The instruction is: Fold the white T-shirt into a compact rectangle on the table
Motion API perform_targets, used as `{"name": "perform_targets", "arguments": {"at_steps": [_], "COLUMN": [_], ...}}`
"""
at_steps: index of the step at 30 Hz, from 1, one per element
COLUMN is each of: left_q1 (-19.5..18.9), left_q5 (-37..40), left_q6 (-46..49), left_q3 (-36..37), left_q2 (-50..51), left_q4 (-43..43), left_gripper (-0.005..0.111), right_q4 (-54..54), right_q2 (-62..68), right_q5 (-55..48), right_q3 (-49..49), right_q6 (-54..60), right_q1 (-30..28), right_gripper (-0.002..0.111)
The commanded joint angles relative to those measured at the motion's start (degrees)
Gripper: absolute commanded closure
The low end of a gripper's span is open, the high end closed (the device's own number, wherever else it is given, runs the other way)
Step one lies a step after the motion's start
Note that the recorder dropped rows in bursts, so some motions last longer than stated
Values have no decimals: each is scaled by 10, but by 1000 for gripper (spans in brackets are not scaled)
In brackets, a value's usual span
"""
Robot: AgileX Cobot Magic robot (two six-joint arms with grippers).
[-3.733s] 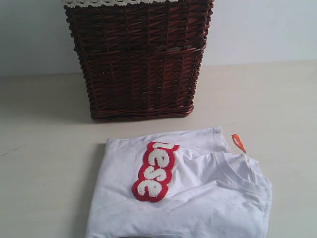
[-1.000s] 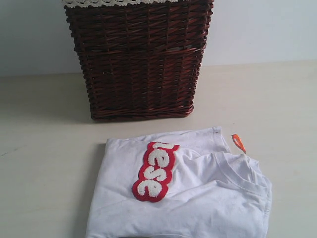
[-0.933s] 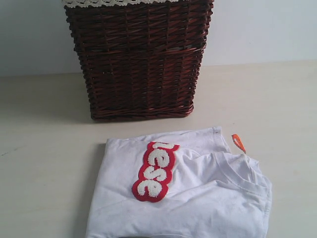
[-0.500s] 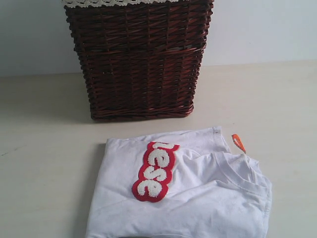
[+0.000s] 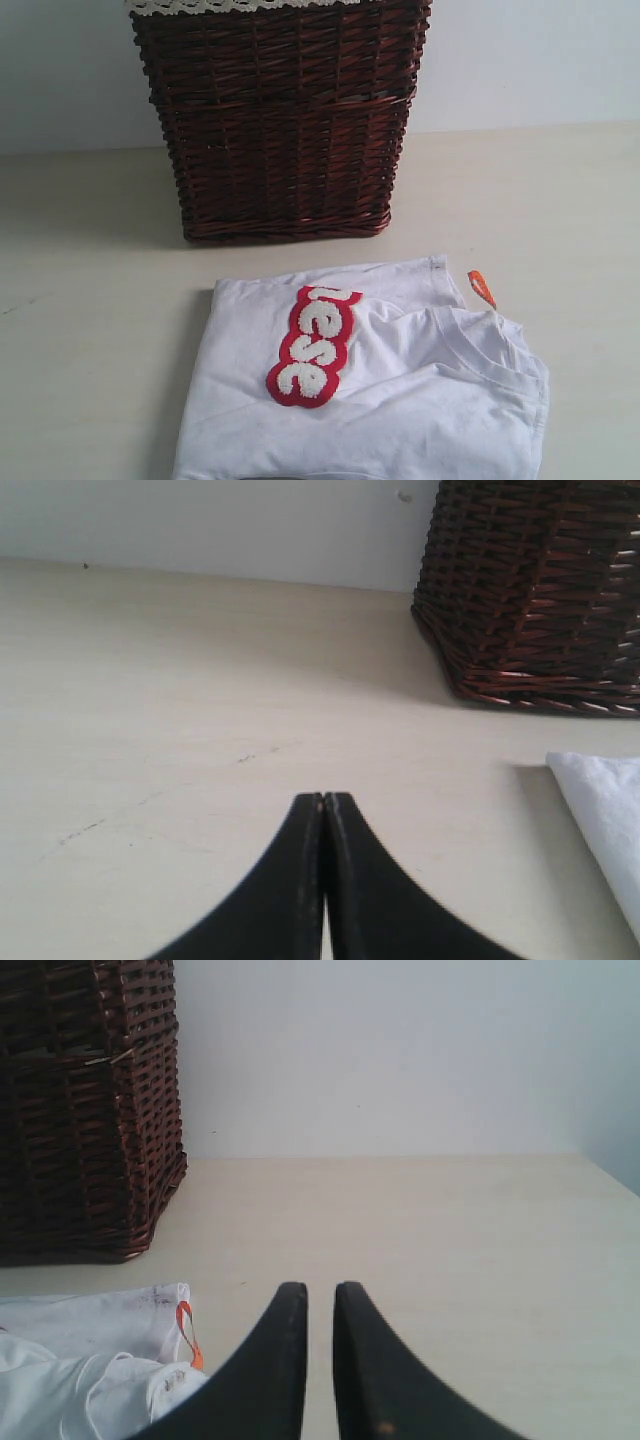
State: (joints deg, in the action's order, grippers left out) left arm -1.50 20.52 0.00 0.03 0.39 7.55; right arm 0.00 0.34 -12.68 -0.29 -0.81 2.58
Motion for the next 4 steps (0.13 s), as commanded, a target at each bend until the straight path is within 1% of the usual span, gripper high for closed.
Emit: {"name": "perform_targets", "arguments": {"at_steps": [1, 4], "left_q1": [3, 3], "left_q5": [-1, -1], "left_q6": [0, 0], "left_q3": [0, 0], "left_q2": [-4, -4], "left_q4": [1, 1], "left_gripper": [107, 107], "right_q4": [0, 0], "right_q2": [-3, -3], "right_q5": [6, 6], "right_q3": [3, 3], "right_q6": [1, 1], "right_q1": [1, 1], "right_gripper": [96, 96]}}
